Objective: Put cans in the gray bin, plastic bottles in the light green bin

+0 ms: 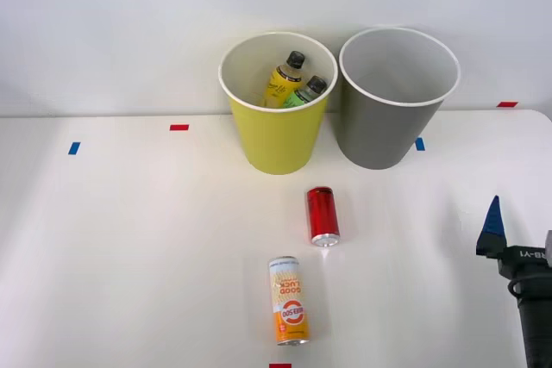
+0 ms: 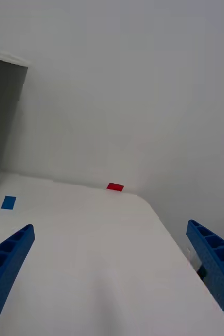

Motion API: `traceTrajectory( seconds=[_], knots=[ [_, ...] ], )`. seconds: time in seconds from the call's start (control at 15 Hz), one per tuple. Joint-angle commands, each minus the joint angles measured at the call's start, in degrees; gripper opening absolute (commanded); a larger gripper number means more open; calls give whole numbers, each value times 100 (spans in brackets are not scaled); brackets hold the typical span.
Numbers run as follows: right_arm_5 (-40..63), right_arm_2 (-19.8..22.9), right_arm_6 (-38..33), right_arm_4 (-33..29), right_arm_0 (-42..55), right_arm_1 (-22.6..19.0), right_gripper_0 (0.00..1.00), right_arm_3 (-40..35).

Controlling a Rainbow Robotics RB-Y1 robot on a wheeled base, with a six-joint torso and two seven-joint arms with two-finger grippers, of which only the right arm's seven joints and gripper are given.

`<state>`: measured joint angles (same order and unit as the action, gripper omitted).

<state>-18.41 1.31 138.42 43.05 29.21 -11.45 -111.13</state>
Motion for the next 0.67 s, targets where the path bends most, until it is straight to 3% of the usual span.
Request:
traceTrajectory(
  seconds=[0.07, 0.4, 0.67],
  knots=[
    [259, 300, -1327, -1677, -3, 494, 100, 30],
    [259, 291, -4139, -4068, 23, 688, 100, 38],
    [250, 97, -5633, -5386, 111, 529, 100, 38]
  ],
)
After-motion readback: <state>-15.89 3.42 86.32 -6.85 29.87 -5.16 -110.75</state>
